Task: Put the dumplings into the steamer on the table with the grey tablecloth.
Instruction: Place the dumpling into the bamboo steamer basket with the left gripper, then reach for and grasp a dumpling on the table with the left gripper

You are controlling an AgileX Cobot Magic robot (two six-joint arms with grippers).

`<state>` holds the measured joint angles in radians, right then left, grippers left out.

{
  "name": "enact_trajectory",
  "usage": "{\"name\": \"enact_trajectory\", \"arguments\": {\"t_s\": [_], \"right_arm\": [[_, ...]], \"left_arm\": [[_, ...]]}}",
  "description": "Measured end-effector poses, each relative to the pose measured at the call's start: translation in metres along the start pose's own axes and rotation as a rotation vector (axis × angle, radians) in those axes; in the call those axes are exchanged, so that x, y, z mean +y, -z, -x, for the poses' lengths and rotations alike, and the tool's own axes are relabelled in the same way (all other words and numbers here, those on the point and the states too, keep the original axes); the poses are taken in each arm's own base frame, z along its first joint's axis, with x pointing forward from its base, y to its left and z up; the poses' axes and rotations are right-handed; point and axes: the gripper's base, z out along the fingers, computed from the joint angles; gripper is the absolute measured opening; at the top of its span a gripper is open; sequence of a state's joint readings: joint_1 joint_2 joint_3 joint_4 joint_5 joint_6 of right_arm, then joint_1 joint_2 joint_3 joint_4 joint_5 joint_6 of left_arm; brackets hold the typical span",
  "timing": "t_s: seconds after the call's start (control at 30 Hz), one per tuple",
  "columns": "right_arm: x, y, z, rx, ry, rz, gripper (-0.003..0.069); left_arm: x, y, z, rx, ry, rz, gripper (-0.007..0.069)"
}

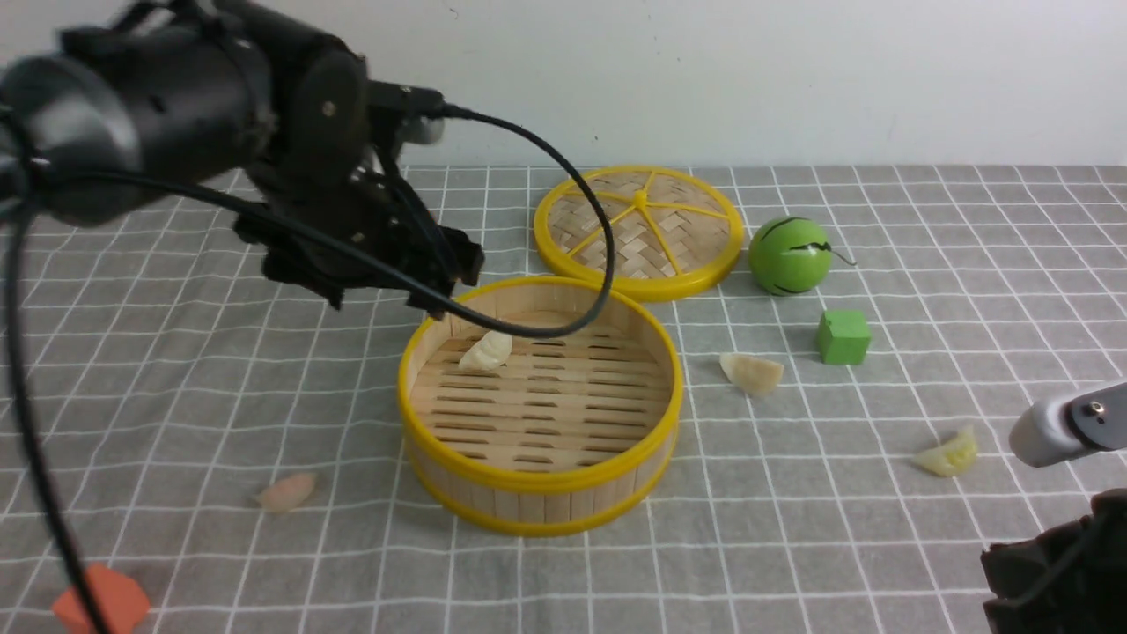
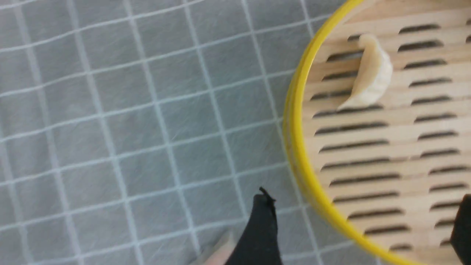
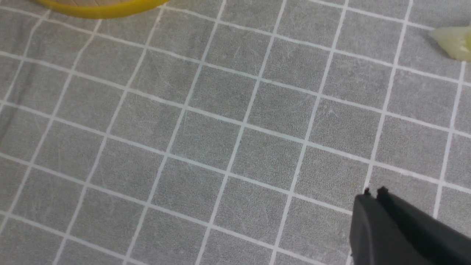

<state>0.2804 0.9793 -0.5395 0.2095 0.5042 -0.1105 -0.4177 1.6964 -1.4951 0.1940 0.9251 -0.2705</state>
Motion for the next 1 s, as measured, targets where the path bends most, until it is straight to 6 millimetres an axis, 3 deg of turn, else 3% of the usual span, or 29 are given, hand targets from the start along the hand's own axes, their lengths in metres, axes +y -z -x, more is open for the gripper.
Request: {"name": "enact_trajectory", "arguments": {"t_s": [0.07,0.1,0.2,0.23,0.33,0.43,0.5,0.63,0.77,0.93,1.0], "right_arm": [[0.0,0.0,0.0,0.001,-0.009,0.005,0.0015],[0.001,0.0,0.0,0.001,-0.023,0.013,0.0018],[0.002,0.0,0.0,0.0,-0.039,0.022,0.0021],[0.002,0.0,0.0,-0.001,-0.045,0.025,0.0022],[0.003,0.0,0.0,-0.002,-0.061,0.034,0.0022],[0.003,0.0,0.0,-0.002,-0.067,0.037,0.0025],[0.004,0.0,0.0,-0.002,-0.069,0.039,0.003],[0.004,0.0,0.0,-0.001,-0.076,0.044,0.0033],[0.004,0.0,0.0,0.004,-0.077,0.046,0.0036],[0.004,0.0,0.0,0.004,-0.077,0.046,0.0041],[0.004,0.0,0.0,0.004,-0.076,0.046,0.0042]], "left_arm": [[0.008,0.008,-0.013,0.011,-0.012,0.011,0.0608],[0.016,0.002,-0.032,0.047,-0.014,0.021,0.0586],[0.031,-0.029,-0.066,0.111,0.004,0.038,0.0545],[0.038,-0.051,-0.084,0.148,0.012,0.044,0.0522],[0.041,-0.076,-0.1,0.168,0.015,0.038,0.0491],[0.04,-0.087,-0.101,0.157,0.012,0.029,0.0467],[0.038,-0.104,-0.103,0.153,0.0,0.023,0.0409],[0.041,-0.116,-0.104,0.171,-0.046,0.046,0.0269],[0.042,-0.116,-0.103,0.169,-0.025,0.057,0.0098],[0.041,-0.104,-0.098,0.138,0.036,0.047,-0.0006],[0.04,-0.09,-0.09,0.119,0.086,0.036,-0.0015]]}}
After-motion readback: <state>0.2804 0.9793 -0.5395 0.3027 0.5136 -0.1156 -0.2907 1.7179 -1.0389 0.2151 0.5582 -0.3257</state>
